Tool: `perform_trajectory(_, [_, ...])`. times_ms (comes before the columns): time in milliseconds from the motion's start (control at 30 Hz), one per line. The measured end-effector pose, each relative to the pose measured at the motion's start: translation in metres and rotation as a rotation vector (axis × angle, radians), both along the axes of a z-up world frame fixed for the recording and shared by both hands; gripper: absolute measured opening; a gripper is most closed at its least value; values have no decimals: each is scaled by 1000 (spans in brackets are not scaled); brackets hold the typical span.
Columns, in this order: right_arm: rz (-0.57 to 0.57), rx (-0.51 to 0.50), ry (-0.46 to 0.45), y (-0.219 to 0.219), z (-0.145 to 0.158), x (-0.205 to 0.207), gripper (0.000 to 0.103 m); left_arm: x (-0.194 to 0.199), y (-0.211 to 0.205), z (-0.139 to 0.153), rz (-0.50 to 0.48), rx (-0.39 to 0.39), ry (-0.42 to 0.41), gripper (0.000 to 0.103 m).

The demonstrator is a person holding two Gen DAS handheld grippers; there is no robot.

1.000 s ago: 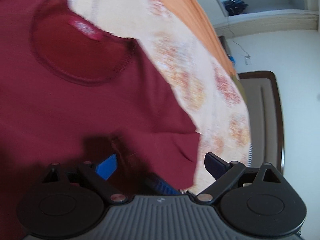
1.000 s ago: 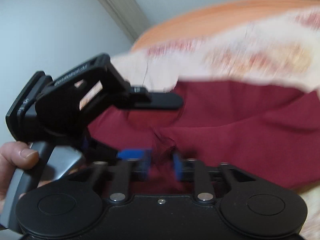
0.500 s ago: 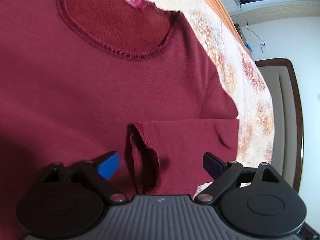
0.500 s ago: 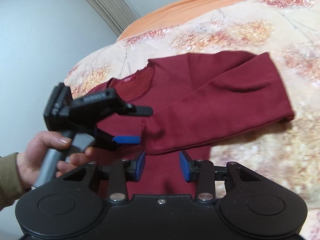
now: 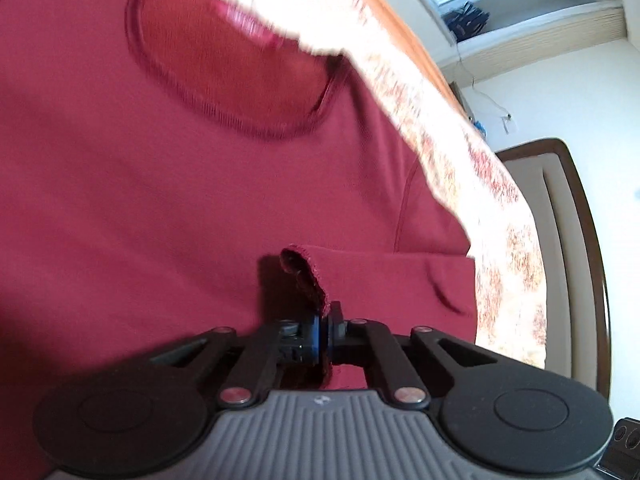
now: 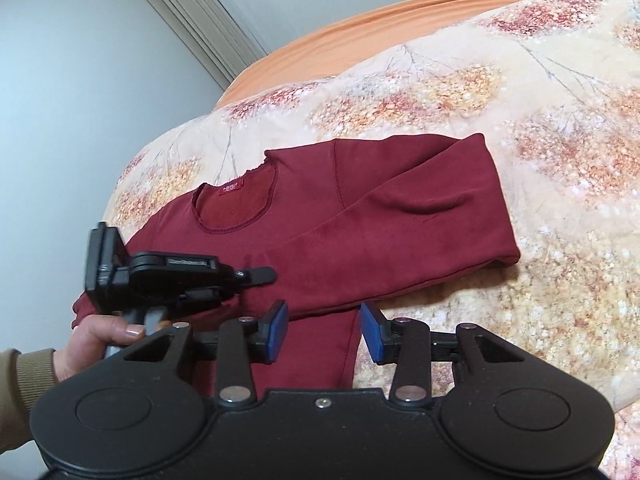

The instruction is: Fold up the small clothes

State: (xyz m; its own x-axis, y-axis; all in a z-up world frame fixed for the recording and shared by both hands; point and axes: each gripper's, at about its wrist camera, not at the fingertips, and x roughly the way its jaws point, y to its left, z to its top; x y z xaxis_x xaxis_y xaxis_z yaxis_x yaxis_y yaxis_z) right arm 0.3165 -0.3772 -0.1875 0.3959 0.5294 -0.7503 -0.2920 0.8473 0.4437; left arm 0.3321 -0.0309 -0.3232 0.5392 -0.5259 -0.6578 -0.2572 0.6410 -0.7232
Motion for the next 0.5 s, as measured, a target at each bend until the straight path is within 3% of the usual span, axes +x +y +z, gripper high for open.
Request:
perform_trajectory(133, [-5, -1, -18, 1, 6, 3, 43, -3, 44, 47, 89, 11, -131, 2])
perform_trajectory(233, [-12, 6, -31, 3, 9, 7, 43, -9, 98, 84, 166, 102, -190, 2])
perform_trajectory(300, [-17, 14, -35, 5, 9, 11, 43, -10, 134, 90, 186, 218, -140, 2])
perform_trajectory(367, [-24, 16, -41, 7, 6, 17, 43, -10, 164, 81, 199, 327, -27, 2])
perform_trajectory(500, [-80, 50, -32, 9, -7, 44, 43, -14, 189, 68, 188, 401, 83, 2])
